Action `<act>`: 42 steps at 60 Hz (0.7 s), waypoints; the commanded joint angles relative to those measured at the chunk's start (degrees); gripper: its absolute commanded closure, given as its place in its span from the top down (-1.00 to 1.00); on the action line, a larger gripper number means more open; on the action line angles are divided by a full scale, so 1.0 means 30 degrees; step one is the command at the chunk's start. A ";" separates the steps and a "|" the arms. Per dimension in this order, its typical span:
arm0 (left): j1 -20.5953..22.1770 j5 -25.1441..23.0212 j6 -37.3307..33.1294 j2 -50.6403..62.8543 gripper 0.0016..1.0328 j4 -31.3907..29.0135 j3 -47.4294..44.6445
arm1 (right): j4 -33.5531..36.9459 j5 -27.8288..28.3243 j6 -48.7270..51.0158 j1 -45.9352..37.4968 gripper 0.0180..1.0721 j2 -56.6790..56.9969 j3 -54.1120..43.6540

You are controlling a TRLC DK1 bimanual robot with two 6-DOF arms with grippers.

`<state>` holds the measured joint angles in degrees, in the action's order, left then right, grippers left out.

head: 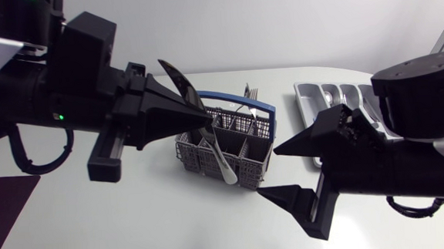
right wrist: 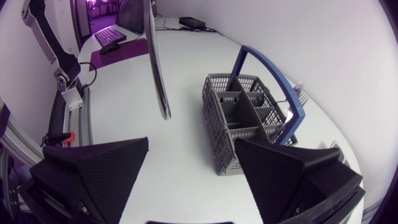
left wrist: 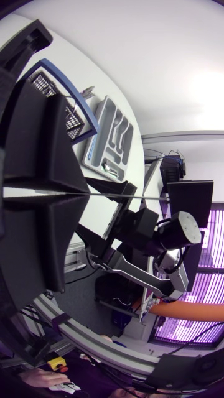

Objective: Unload the cutlery basket into the drawer organizer.

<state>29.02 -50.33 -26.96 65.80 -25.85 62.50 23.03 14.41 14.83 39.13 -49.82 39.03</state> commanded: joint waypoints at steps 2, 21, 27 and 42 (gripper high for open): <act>0.0787 -0.0217 0.0579 0.0684 -0.93 0.0354 -0.0472 | 0.0293 0.1025 -0.0227 -0.0184 0.90 -0.0502 0.0790; 0.1813 -0.0569 0.1252 0.2061 -0.93 0.0559 -0.0120 | 0.0000 0.2929 -0.0432 0.0461 0.72 -0.1556 0.1376; 0.1871 -0.0656 0.1340 0.2295 -0.94 0.0559 -0.0033 | -0.0088 0.3193 -0.0402 0.0783 0.60 -0.1879 0.1493; 0.1930 -0.0862 0.1516 0.2588 -0.93 0.0676 -0.0003 | -0.0849 0.3486 -0.0373 0.0988 -0.14 -0.2640 0.1786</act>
<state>34.22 -51.64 -23.90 72.82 -24.88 62.50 21.17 24.18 14.59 41.65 -56.38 42.78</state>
